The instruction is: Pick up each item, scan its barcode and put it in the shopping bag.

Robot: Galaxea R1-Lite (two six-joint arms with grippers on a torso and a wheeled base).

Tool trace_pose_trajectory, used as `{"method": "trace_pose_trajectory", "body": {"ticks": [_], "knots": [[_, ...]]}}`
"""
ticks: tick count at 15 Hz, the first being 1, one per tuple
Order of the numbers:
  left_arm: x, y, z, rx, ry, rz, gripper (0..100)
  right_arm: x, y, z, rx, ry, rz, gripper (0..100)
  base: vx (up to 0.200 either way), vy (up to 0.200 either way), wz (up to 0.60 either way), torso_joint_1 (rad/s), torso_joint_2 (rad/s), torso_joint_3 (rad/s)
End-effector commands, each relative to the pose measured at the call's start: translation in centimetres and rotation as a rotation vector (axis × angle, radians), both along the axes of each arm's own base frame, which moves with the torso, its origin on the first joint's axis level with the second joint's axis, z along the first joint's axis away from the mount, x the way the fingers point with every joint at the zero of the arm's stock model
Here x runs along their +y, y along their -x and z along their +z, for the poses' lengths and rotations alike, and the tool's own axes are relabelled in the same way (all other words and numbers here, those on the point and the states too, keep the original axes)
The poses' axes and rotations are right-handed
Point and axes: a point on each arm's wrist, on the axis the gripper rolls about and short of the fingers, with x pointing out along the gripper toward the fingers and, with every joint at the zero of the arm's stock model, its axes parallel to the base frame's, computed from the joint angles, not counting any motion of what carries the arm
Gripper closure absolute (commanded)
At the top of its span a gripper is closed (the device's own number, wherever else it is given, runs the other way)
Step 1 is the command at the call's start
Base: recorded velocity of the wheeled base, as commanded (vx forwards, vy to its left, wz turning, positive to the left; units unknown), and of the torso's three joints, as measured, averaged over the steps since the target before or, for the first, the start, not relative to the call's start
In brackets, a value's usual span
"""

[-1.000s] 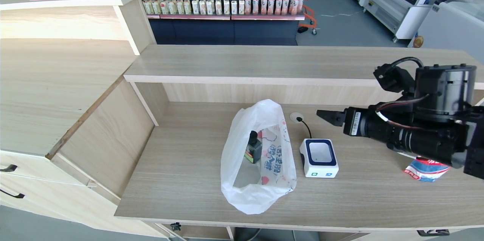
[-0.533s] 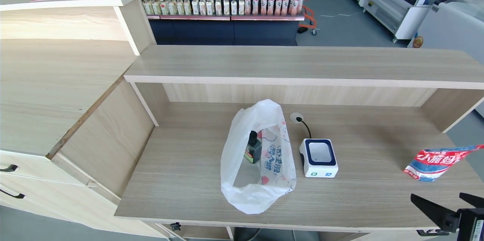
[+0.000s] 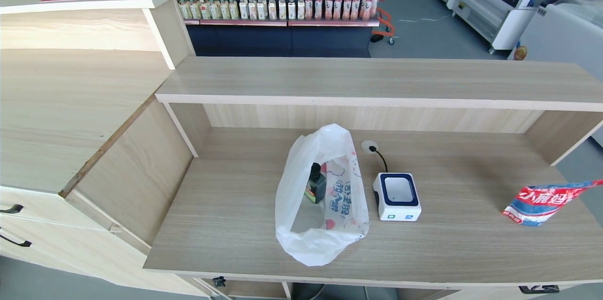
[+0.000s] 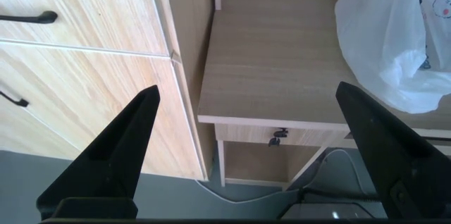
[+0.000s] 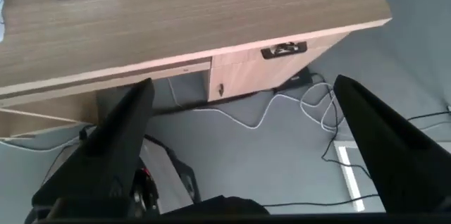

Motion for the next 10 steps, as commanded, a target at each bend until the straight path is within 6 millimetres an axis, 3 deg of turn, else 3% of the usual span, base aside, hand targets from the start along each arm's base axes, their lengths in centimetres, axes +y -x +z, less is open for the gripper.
{"method": "trace_pose_trajectory", "body": {"ticks": [1,3,5,8,10], "knots": [[0.0,0.0,0.0,0.0,0.0,0.001,0,0.1,1.2,-0.8,-0.112,-0.038,-0.009,0,0.0,0.0,0.0,0.0,0.0,0.0],[0.0,0.0,0.0,0.0,0.0,0.001,0,0.2,0.5,-1.2,-0.185,-0.077,0.009,0,0.0,0.0,0.0,0.0,0.0,0.0],[0.0,0.0,0.0,0.0,0.002,-0.001,0,0.6,-0.6,-1.6,-0.349,-0.092,0.154,0,0.0,0.0,0.0,0.0,0.0,0.0],[0.0,0.0,0.0,0.0,0.002,-0.001,0,0.9,-0.6,-1.9,-0.295,-0.023,0.329,0,0.0,0.0,0.0,0.0,0.0,0.0],[0.0,0.0,0.0,0.0,0.0,-0.001,0,0.9,-0.6,-2.1,-0.274,-0.016,0.337,0,0.0,-0.2,0.0,0.0,0.0,0.002]]}}
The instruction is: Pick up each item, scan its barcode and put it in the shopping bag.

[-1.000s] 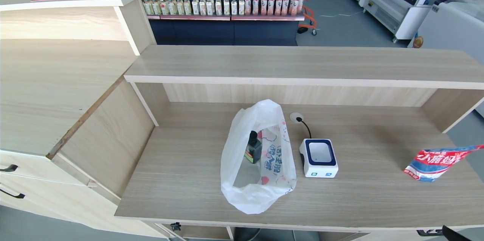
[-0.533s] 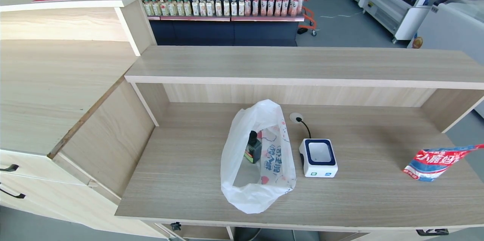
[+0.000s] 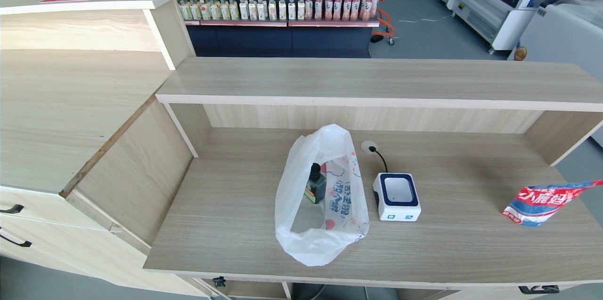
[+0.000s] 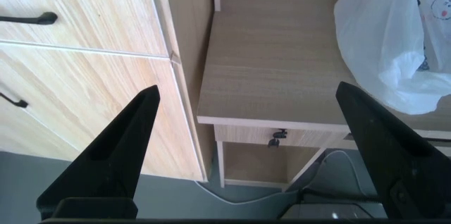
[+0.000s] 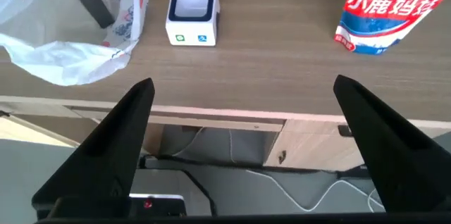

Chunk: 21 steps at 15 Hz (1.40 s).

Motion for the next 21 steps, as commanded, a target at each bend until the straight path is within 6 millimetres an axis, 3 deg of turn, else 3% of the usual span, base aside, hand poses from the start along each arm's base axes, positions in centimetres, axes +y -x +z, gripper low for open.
{"method": "trace_pose_trajectory", "body": {"ticks": [1,21], "knots": [[0.0,0.0,0.0,0.0,0.001,0.001,0,0.01,-0.06,-0.09,0.01,0.002,0.002,0,0.0,-0.2,0.0,-0.002,0.0,0.002],[0.0,0.0,0.0,0.0,-0.002,0.002,0,0.01,-0.06,-0.11,0.012,-0.003,0.0,0,0.0,-0.2,0.0,0.002,0.0,0.002]]}}
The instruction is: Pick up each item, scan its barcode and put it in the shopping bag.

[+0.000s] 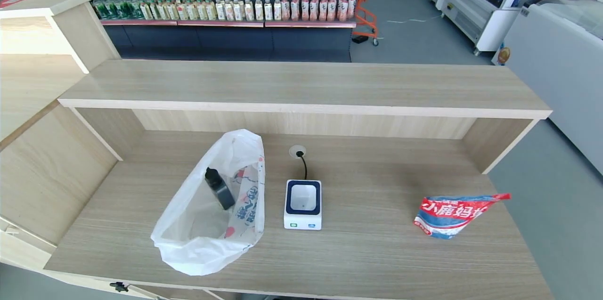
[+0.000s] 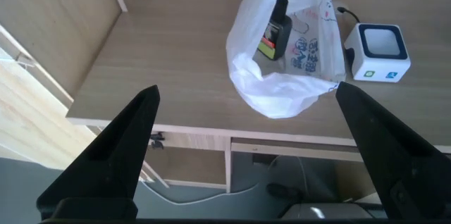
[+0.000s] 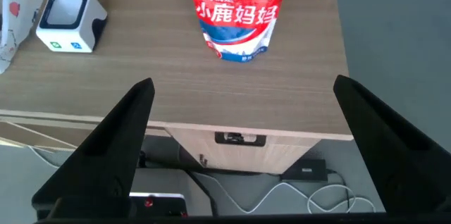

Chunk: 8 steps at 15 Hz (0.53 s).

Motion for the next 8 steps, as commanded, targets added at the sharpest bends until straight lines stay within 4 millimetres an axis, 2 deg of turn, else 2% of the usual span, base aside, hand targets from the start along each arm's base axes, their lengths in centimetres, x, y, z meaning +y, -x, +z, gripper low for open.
{"method": "trace_pose_trajectory", "body": {"ticks": [1,3,7,8], "knots": [[0.0,0.0,0.0,0.0,0.0,0.0,0,0.0,-0.05,0.01,0.006,0.001,0.001,0,0.0,0.0,0.0,0.0,0.0,0.0],[0.0,0.0,0.0,-0.001,0.008,0.0,0,0.0,-0.05,0.01,0.006,0.001,-0.001,0,0.0,0.0,0.0,0.0,0.0,0.0],[0.0,0.0,0.0,-0.001,0.007,0.0,0,0.0,-0.05,0.01,0.006,0.001,-0.001,0,-0.2,0.0,0.0,0.012,0.0,0.0],[0.0,0.0,0.0,-0.001,0.008,0.0,0,0.0,-0.05,0.01,0.006,0.001,-0.001,0,0.0,0.0,0.0,0.0,0.0,0.0]]}}
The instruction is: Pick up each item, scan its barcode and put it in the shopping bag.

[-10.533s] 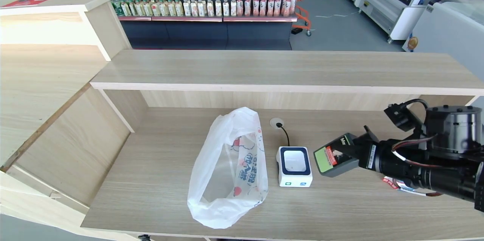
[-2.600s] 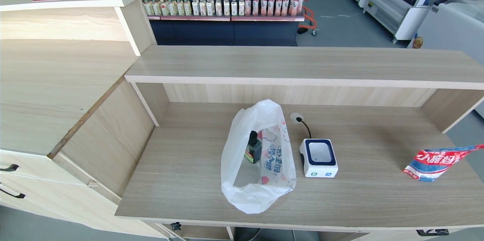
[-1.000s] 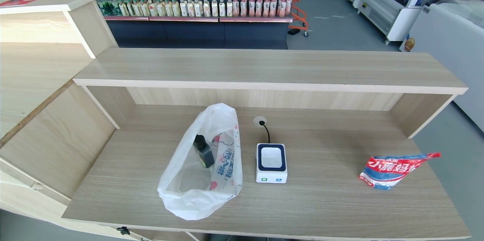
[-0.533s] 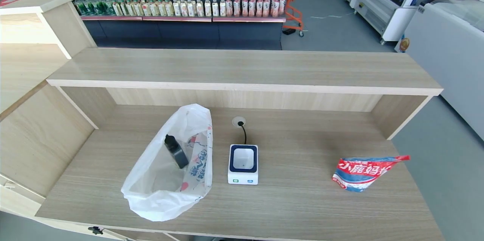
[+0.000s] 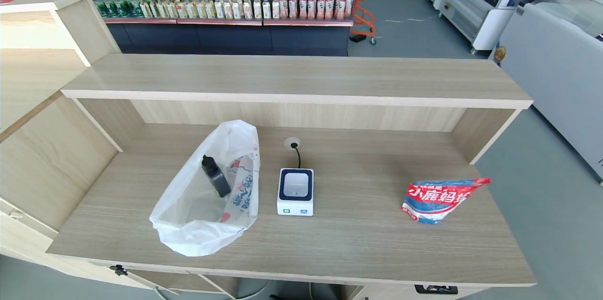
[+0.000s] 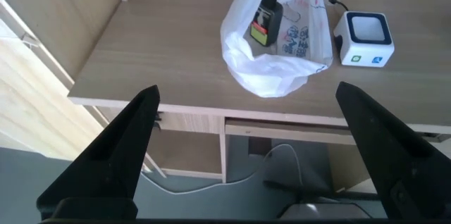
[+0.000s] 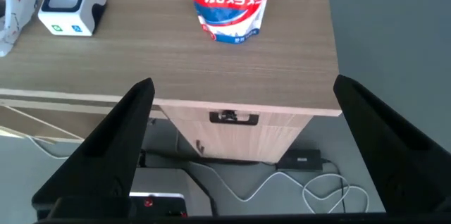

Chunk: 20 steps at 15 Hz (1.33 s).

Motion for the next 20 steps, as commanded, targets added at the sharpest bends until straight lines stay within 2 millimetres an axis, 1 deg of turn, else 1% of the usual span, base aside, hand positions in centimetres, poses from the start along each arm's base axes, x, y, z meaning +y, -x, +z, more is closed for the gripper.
{"method": "trace_pose_trajectory", "body": {"ticks": [1,3,8,10,11,12,13,14,15,16,17,18,19,20], "knots": [[0.0,0.0,0.0,-0.001,-0.001,0.0,0,0.0,0.0,0.0,0.004,0.001,0.001,0,0.0,0.0,0.0,0.0,0.0,0.0],[0.0,0.0,0.0,-0.001,-0.001,0.0,0,0.0,0.0,0.0,0.004,0.001,0.001,0,0.0,0.0,0.0,0.0,0.0,0.0],[0.0,0.0,0.0,-0.001,-0.004,-0.001,0,0.0,0.0,0.0,0.004,0.002,0.001,0,0.0,-0.2,0.0,0.006,0.01,0.0],[0.0,0.0,0.0,-0.001,-0.002,-0.001,0,0.0,0.0,0.0,0.001,0.005,0.003,0,0.0,0.0,0.0,0.0,0.0,0.0],[0.0,0.0,0.0,-0.001,-0.002,-0.001,0,0.0,0.0,1.5,-0.016,-0.015,0.02,0,0.0,0.0,0.0,0.0,0.0,0.0],[0.0,0.0,0.0,-0.001,-0.002,-0.001,0,0.1,-0.4,4.2,0.014,-0.06,0.033,0,0.0,0.0,0.0,0.0,0.0,0.0],[0.0,0.0,0.0,-0.001,-0.002,0.0,0,0.3,-2.3,9.6,0.034,-0.2,0.024,0,0.0,0.0,0.0,0.0,0.0,0.0],[0.0,0.0,0.0,-0.001,-0.002,-0.001,0,0.5,-4.5,13.5,0.049,-0.33,0.007,0,0.0,0.0,0.0,0.0,0.0,0.0],[0.0,0.0,0.0,-0.001,-0.002,0.0,0,0.8,-8.4,18.1,0.07,-0.556,-0.064,0,0.0,0.0,0.0,0.0,0.0,0.0],[0.0,0.0,0.0,-0.001,-0.002,-0.001,0,0.8,-12.2,20.1,0.123,-0.692,-0.177,0,0.0,0.0,0.0,0.0,0.0,0.0],[0.0,0.0,0.0,-0.001,-0.002,-0.001,0,0.8,-15.3,20.2,0.195,-0.748,-0.29,0,0.0,0.0,0.0,0.0,0.0,0.0],[0.0,0.0,0.0,-0.001,-0.002,-0.001,0,0.7,-17.3,19.5,0.261,-0.79,-0.369,0,0.0,0.0,0.0,0.0,0.0,0.0],[0.0,0.0,0.0,-0.001,-0.002,-0.001,0,0.8,-20.3,17.1,0.366,-0.854,-0.485,0,0.0,0.0,0.0,0.0,0.0,0.0],[0.0,0.0,0.0,-0.001,-0.002,-0.001,0,0.9,-21.6,15.6,0.416,-0.851,-0.545,0,0.0,0.0,0.0,0.0,0.0,0.0]]}}
